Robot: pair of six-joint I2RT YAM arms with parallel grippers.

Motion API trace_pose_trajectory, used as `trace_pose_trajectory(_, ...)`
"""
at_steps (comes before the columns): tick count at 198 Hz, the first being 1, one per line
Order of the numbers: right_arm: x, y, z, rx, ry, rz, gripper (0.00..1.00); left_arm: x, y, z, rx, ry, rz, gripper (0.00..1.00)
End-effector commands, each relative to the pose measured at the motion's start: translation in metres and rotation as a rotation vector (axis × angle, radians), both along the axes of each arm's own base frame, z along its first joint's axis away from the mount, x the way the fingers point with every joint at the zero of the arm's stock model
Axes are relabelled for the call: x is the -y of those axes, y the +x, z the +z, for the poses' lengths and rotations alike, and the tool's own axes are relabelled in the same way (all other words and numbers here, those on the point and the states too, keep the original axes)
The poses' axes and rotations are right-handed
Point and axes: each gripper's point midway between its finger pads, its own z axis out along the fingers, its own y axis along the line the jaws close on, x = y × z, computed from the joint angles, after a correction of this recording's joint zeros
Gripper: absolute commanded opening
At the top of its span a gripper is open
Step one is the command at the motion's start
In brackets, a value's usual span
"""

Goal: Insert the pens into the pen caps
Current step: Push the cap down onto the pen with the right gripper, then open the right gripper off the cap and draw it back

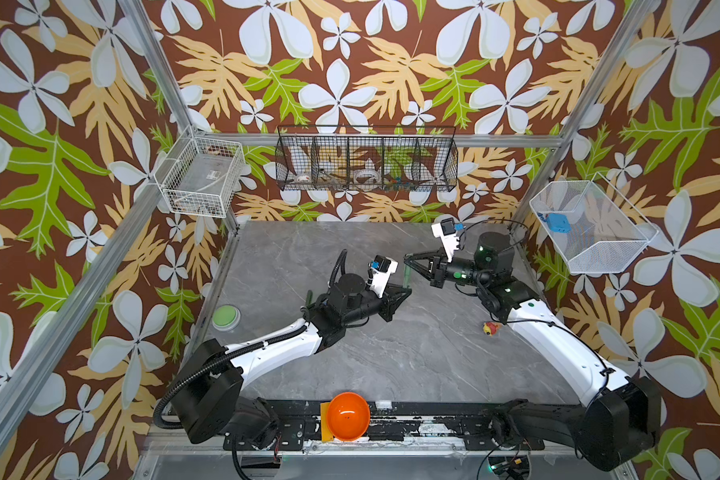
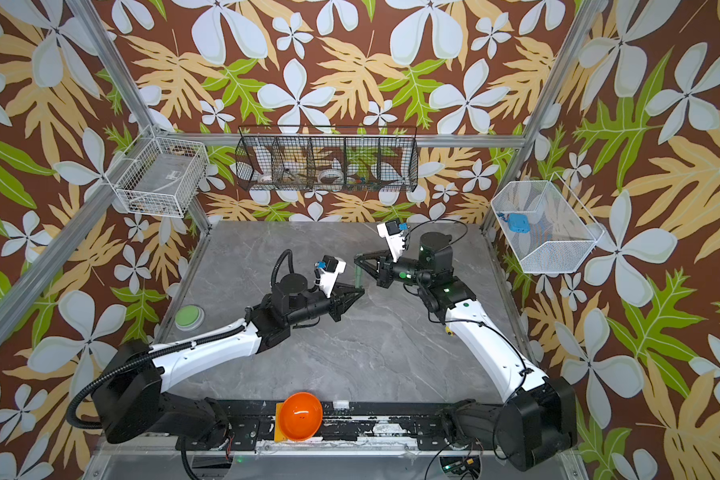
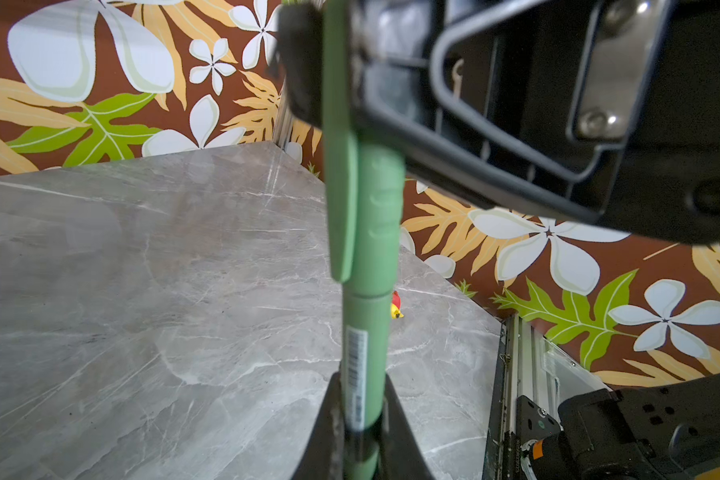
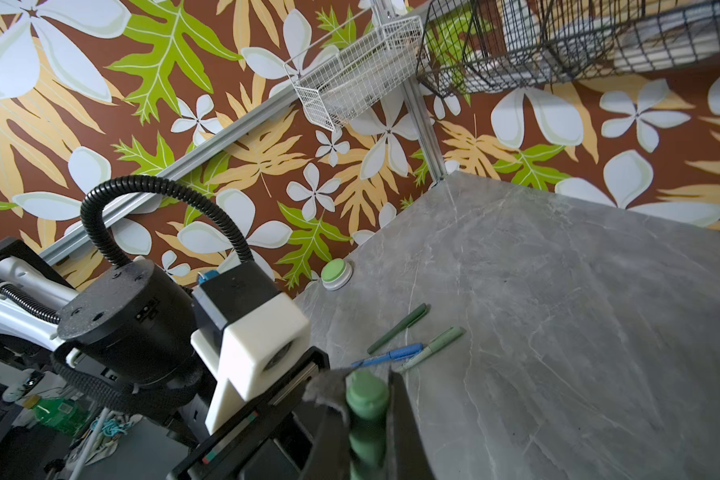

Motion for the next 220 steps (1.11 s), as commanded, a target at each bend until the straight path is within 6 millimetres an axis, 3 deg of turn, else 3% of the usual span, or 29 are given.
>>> trace_pose_trajectory(1, -0.009, -0.023, -0.03, -0.138, -0.028, 0.092, 0.0, 0.002, 0.005, 0.077, 0.207, -0.174, -0.003, 0.0)
trace_pose_trajectory(59, -0.018, -0.037, -0.045, -0.161, -0.036, 0.138, 0.0, -0.004, 0.015, 0.108, 0.267, -0.225, 0.01, 0.0)
trace_pose_trajectory(151, -0.009, -0.044, -0.047, -0.14, -0.021, 0.083, 0.0, -0.023, 0.02, 0.126, 0.285, -0.246, 0.044, 0.0)
trace_pose_trajectory(177, 0.009, -0.03, -0.03, -0.098, 0.006, -0.019, 0.01, -0.02, 0.019, 0.106, 0.228, -0.19, 0.025, 0.0)
trace_pose_trajectory(197, 0.041, -0.017, -0.002, -0.018, 0.063, -0.152, 0.39, -0.021, 0.016, 0.071, 0.134, -0.128, 0.019, 0.0)
trace_pose_trajectory(220, 0.067, -0.015, 0.022, 0.074, 0.065, -0.249, 0.49, -0.041, 0.014, 0.021, 0.017, -0.036, 0.104, 0.0)
